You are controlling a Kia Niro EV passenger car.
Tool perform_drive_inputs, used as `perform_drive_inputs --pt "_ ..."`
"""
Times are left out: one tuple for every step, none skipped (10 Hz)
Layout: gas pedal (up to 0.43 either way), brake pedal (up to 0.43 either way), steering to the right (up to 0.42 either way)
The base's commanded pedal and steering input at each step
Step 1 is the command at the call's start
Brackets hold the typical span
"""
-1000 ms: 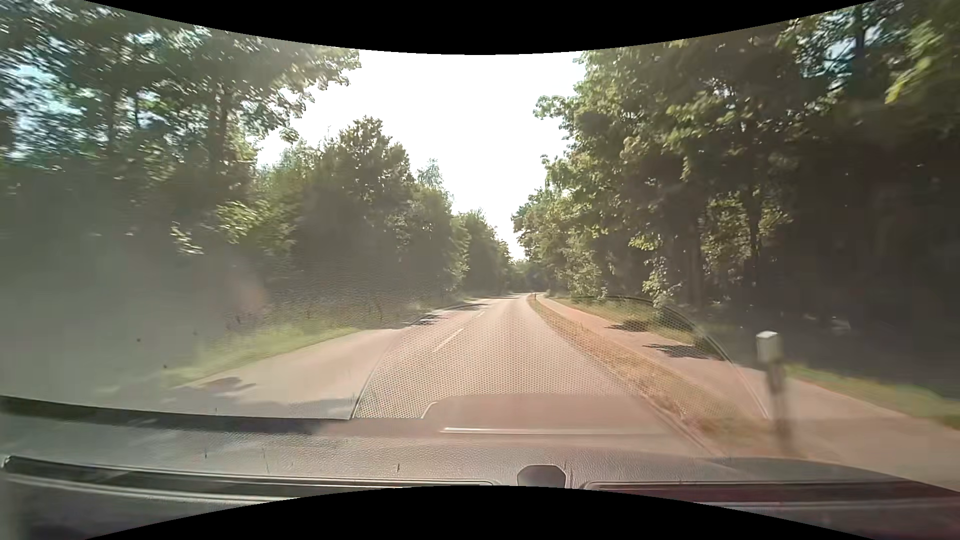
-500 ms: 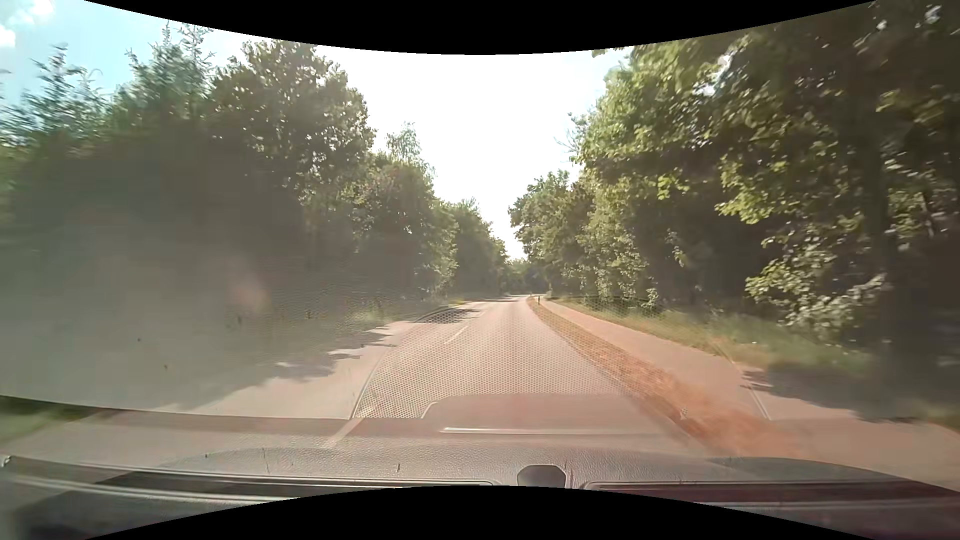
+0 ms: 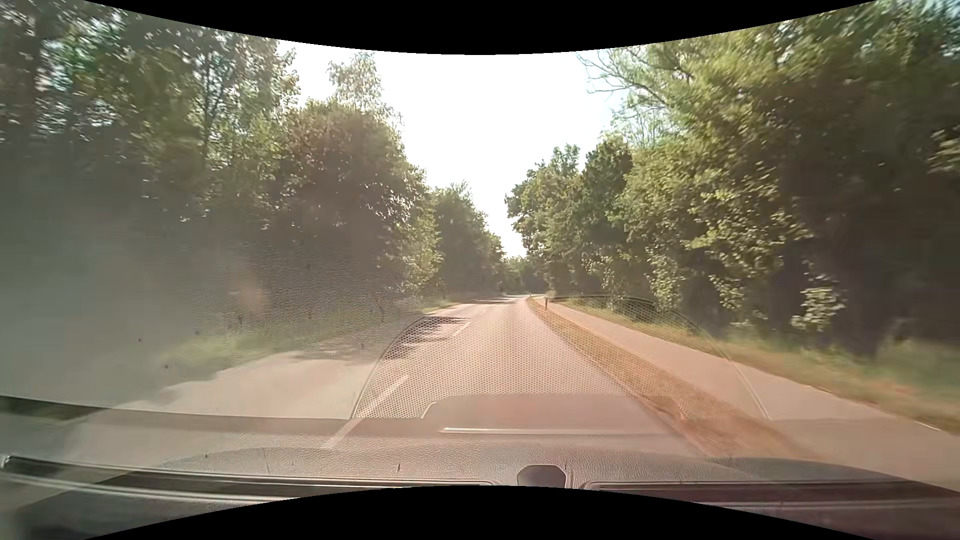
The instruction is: Follow the waypoints while adhering to traffic rules and regulations
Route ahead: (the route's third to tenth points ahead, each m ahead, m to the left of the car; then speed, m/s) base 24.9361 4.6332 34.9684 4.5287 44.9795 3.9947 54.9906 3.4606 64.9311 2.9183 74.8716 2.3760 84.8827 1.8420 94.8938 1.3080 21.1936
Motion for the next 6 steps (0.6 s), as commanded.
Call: perform_drive_inputs --pt "0.118 0.006 0.004" --pt "0.118 0.006 0.004" --pt "0.118 0.006 0.003" --pt "0.118 0.006 0.003" --pt "0.118 0.006 0.003" --pt "0.118 0.006 0.003"
